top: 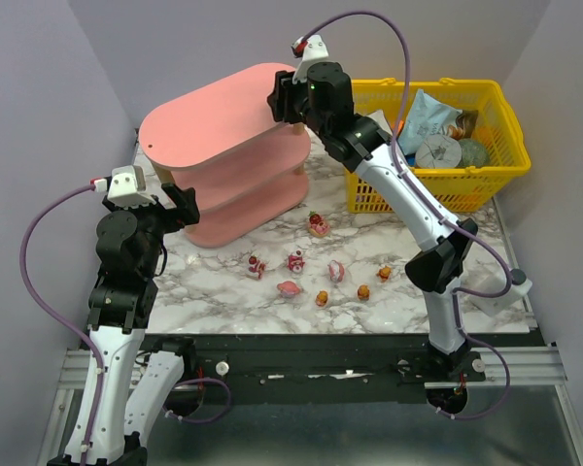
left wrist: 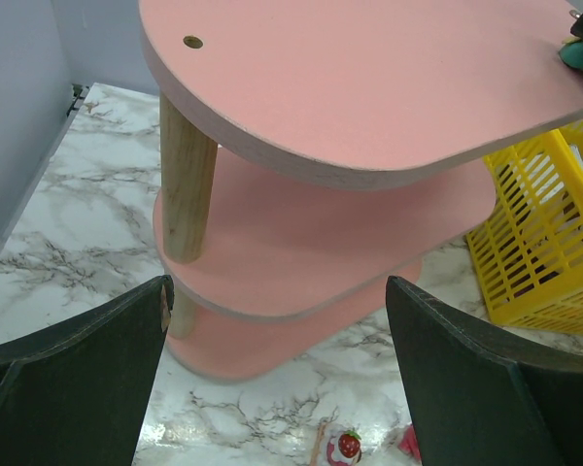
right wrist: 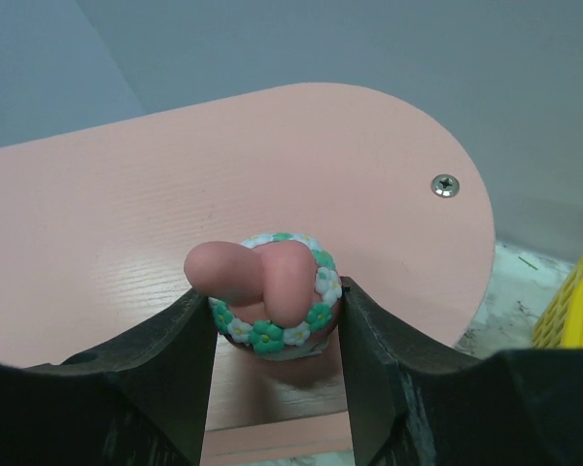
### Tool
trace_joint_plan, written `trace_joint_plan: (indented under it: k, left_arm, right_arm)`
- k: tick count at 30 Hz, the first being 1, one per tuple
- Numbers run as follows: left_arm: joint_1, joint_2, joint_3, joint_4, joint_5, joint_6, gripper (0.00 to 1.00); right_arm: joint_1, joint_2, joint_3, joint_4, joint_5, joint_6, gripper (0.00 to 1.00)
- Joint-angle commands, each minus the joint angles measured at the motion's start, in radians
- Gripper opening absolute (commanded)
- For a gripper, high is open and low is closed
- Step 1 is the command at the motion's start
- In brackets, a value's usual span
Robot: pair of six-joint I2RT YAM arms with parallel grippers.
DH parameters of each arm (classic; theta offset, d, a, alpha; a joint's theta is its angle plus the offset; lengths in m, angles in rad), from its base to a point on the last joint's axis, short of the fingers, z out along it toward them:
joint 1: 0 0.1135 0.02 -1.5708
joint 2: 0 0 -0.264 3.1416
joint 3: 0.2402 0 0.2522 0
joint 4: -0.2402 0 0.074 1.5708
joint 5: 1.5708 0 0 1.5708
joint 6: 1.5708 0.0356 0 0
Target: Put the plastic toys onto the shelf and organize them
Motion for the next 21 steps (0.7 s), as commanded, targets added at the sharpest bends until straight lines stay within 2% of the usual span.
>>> trace_joint_plan:
  k: [1,13,21]
  left_arm:
    - [0.005,-0.010,-0.011,0.001,0.012,-0.004,0.99]
    - [0.004,-0.009,-0.011,0.001,0.012,-0.004,0.99]
    - [0.007,-0.007,-0.012,0.000,0.008,-0.004,0.99]
  right_arm:
    - [-0.005,0.045,0.009,-0.029,-0.016,-0.022,0.56]
    - [-0.005,0.012,-0.028,-0.004,-0.010,-0.022,0.69]
    - [-0.006,-0.023,-0.062,0.013,-0.016,-0.036,0.87]
